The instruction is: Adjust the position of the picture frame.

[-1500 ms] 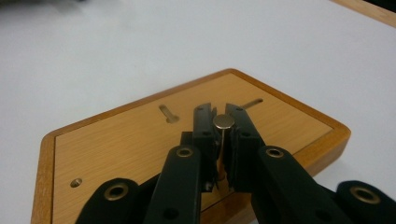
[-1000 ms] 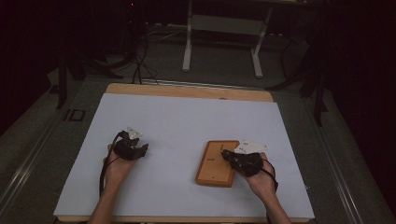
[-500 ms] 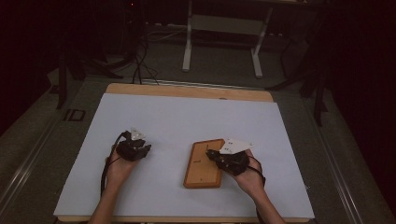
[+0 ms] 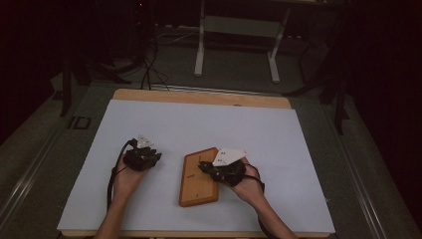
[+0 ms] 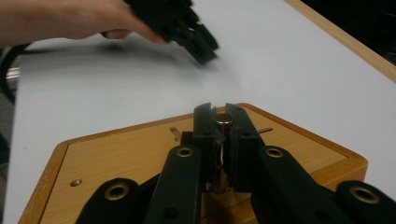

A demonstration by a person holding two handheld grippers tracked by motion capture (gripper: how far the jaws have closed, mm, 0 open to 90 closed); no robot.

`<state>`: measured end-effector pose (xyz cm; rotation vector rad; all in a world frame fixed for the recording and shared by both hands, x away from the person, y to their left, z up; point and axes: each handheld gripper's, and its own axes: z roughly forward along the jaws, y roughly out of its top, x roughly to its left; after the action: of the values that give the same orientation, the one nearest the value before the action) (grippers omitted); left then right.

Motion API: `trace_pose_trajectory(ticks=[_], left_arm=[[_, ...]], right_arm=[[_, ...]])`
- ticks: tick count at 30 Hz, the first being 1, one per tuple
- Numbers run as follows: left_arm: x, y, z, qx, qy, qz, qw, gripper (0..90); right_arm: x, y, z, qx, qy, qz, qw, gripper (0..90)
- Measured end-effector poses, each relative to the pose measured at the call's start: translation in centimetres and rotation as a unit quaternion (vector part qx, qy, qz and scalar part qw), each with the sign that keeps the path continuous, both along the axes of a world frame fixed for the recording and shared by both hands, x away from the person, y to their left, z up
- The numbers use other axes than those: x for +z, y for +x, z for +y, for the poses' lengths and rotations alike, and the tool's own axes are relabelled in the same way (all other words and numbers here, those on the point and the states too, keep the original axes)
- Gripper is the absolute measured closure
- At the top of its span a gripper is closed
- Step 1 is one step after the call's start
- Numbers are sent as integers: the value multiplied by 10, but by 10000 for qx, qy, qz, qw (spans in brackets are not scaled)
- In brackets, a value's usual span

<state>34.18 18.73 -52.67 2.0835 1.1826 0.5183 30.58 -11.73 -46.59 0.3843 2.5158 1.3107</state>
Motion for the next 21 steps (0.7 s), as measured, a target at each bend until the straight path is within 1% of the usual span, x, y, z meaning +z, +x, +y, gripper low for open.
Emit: trace_pose_trajectory(ticks=[1, 3, 4, 5, 6, 7, 8, 9, 11, 12, 13, 16, 17, 18, 19, 21], left_arm=[[1, 0, 1, -44, -61, 9, 10000, 710], [2, -1, 1, -100, -116, 3, 9999, 726], [2, -1, 1, -100, -116, 3, 9999, 754], [3, -1, 0, -209, -204, 9, 9996, 784], [3, -1, 0, -209, -204, 9, 9996, 798], [4, -2, -2, -340, -244, 14, 9991, 820], [4, -2, -2, -340, -244, 14, 9991, 833], [5, -3, -3, -457, -267, 10, 9986, 855], [6, -3, -6, -569, -238, -12, 9981, 891], [6, -3, -6, -569, -238, -12, 9981, 894], [8, -4, -9, -705, -306, -38, 9970, 898], [9, -5, -11, -777, -334, -53, 9964, 900], [10, -5, -13, -865, -414, -76, 9954, 900], [10, -5, -13, -865, -414, -76, 9954, 900], [11, -4, -16, -939, -437, -62, 9946, 899], [10, -4, -18, -969, -433, -59, 9943, 899]], right_arm=[[0, 0, 4, 92, 3, -6, 10000, 842], [0, -1, 11, 214, 6, -8, 9998, 843], [0, -1, 11, 214, 6, -8, 9998, 843], [1, -1, 16, 306, 22, -30, 9995, 842], [1, -1, 16, 306, 22, -30, 9995, 842], [1, -2, 21, 399, 34, -37, 9992, 842], [2, -2, 23, 440, 31, -52, 9990, 842], [2, -2, 24, 470, 43, -60, 9989, 842], [3, -2, 27, 517, 62, -76, 9986, 842], [3, -2, 27, 517, 62, -76, 9986, 842], [3, -2, 30, 580, 67, -76, 9983, 842], [4, -3, 32, 635, 59, -102, 9979, 842], [4, -3, 33, 695, 62, -98, 9975, 842], [4, -3, 33, 715, 70, -99, 9974, 842], [4, -3, 34, 745, 64, -102, 9972, 842], [3, -3, 36, 820, 48, -110, 9966, 842]])
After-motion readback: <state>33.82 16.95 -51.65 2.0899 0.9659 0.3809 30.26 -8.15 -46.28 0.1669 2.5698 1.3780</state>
